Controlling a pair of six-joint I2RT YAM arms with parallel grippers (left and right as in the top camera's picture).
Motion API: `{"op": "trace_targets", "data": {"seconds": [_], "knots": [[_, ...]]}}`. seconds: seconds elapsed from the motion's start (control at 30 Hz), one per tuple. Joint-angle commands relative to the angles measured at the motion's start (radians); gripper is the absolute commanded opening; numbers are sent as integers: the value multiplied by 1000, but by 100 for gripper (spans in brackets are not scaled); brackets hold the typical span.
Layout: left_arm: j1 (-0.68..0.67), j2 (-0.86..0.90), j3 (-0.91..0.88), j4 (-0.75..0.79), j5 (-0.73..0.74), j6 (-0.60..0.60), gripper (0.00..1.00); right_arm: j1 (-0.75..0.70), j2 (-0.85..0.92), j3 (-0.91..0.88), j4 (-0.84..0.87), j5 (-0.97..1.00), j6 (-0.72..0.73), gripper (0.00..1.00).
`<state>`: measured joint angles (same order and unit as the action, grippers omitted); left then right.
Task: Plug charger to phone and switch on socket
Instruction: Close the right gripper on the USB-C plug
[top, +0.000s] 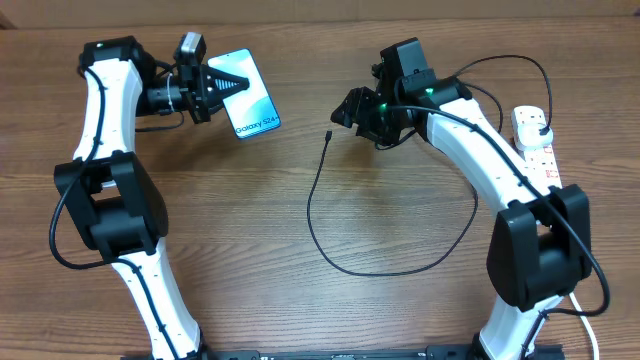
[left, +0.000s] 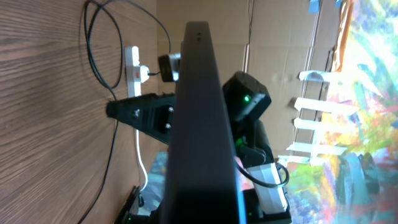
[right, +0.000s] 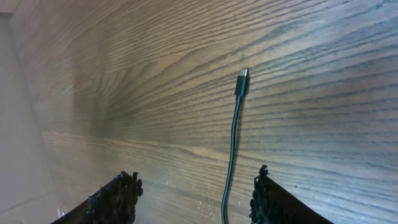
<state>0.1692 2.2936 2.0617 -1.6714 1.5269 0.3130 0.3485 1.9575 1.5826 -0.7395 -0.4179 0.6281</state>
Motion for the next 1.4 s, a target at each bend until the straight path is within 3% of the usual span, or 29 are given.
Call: {"op": "trace_targets", "data": {"seconds": [0.0, 0.37, 1.37], "knots": [[-9, -12, 12, 8, 53, -3, 4, -2, 37, 27, 18, -29, 32, 59], [-9, -12, 12, 8, 35, -3, 4, -1, 174, 27, 90, -84, 109, 38], [-14, -12, 12, 8, 34, -3, 4, 51, 357, 21, 234, -37, 135, 37]]}}
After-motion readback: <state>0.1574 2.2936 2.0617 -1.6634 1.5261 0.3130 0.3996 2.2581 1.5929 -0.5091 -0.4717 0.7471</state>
